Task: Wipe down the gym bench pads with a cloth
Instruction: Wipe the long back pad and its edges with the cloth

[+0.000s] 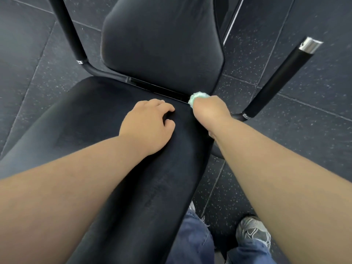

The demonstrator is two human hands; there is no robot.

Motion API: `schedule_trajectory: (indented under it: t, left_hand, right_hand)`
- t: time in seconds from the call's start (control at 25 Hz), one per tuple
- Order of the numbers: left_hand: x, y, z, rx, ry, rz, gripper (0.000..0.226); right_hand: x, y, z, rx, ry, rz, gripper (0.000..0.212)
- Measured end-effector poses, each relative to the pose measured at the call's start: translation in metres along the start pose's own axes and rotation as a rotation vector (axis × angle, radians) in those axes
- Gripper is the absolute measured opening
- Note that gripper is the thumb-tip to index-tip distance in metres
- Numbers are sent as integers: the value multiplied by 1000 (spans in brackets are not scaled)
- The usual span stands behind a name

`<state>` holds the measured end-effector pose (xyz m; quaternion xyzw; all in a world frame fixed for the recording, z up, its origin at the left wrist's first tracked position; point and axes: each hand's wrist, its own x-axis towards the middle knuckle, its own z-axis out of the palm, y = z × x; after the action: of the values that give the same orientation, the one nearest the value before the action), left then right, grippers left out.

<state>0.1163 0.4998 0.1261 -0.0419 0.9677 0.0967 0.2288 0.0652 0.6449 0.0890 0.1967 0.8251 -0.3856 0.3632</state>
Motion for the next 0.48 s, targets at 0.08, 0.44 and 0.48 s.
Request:
schedule_trajectory:
  t: [0.08,0.44,0.48]
  left_hand:
    - [-3,-3,4,-6,43,24,40]
    - [-2,-3,8,-2,11,33,40]
    - [-1,-3,8,-5,16,38,40]
  right_hand:
    - [-6,10,6,35,65,-114,33]
    - [-3,-8,-2,66,-45,12,15]
    - [-10,4,-3,56,-33,-67,17]
